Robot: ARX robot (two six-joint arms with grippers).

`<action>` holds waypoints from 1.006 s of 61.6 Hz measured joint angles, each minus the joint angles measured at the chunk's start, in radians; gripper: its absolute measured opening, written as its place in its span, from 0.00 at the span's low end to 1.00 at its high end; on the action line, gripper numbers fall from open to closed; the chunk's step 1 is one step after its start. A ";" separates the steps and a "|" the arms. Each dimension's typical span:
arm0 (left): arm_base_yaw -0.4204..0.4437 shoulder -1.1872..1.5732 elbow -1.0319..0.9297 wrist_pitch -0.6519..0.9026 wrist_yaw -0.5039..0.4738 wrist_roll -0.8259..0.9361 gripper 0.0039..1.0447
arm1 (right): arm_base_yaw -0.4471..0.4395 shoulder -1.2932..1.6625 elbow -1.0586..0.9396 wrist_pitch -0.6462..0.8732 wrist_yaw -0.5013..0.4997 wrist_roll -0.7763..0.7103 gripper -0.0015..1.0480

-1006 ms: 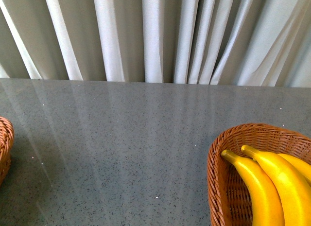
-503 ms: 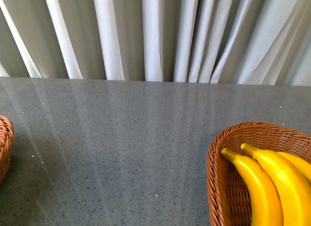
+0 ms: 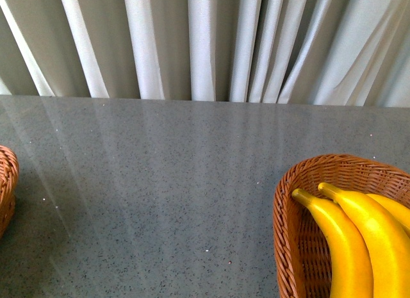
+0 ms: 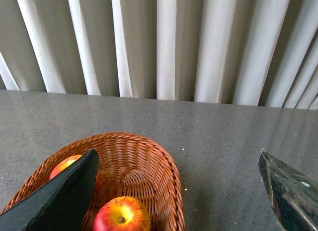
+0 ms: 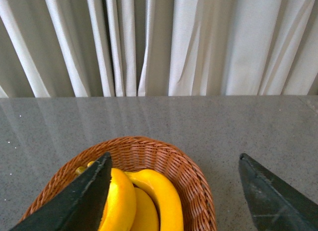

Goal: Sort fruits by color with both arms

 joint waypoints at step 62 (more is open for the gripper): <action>0.000 0.000 0.000 0.000 0.000 0.000 0.91 | 0.000 0.000 0.000 0.000 0.000 0.000 0.91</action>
